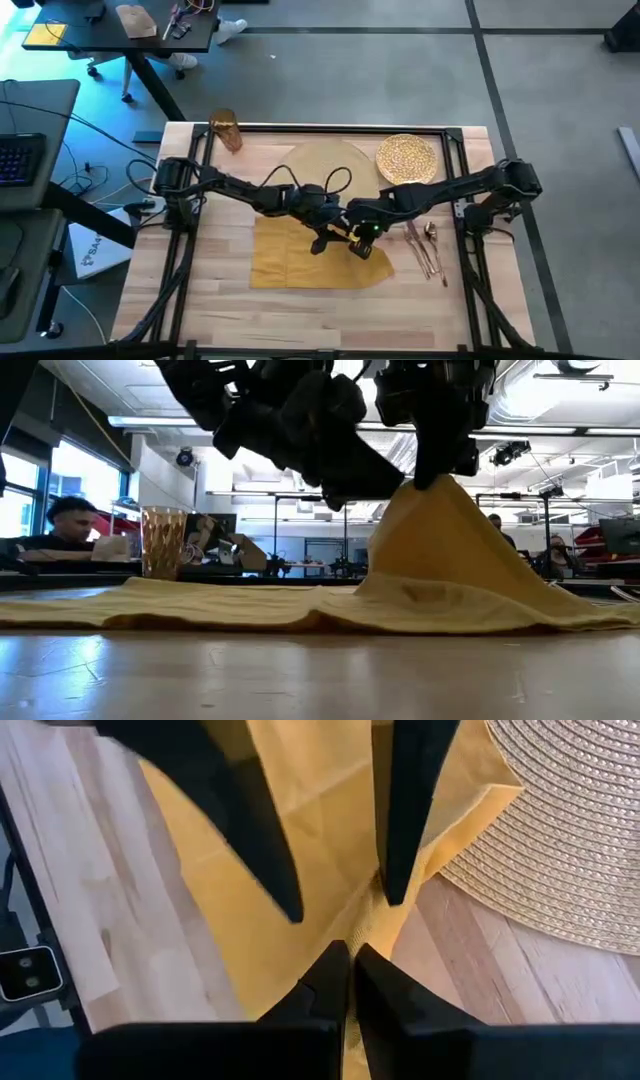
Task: Set table place
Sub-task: Fold the yellow table napkin
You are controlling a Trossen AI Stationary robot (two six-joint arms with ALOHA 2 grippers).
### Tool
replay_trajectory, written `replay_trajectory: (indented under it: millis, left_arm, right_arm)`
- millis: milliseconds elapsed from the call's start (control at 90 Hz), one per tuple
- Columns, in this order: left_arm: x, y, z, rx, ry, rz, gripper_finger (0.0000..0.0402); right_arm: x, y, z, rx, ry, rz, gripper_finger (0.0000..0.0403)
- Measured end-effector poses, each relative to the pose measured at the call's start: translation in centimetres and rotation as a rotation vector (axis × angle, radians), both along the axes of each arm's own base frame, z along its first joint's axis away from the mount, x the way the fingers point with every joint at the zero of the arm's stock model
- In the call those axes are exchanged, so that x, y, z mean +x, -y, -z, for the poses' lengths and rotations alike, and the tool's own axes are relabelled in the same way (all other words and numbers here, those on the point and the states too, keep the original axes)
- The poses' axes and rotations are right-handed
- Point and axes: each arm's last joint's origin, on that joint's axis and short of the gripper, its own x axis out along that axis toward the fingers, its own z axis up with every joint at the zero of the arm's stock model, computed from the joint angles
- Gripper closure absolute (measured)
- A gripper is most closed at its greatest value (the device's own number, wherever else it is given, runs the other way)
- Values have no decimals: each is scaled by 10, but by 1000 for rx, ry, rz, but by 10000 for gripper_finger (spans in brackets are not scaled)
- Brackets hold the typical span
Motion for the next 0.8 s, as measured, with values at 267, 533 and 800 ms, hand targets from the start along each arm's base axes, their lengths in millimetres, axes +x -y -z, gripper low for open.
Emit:
replay_trajectory:
  millis: [267,533,800]
  left_arm:
    - [1,-1,-1,-8,6,-39,297]
    - [2,0,4,-17,-10,-28,338]
    - [5,1,6,-48,-17,-1,398]
  right_arm:
    - [0,0,0,1,6,0,403]
    - [2,0,-1,-3,21,2,403]
    - [2,0,-2,2,30,10,403]
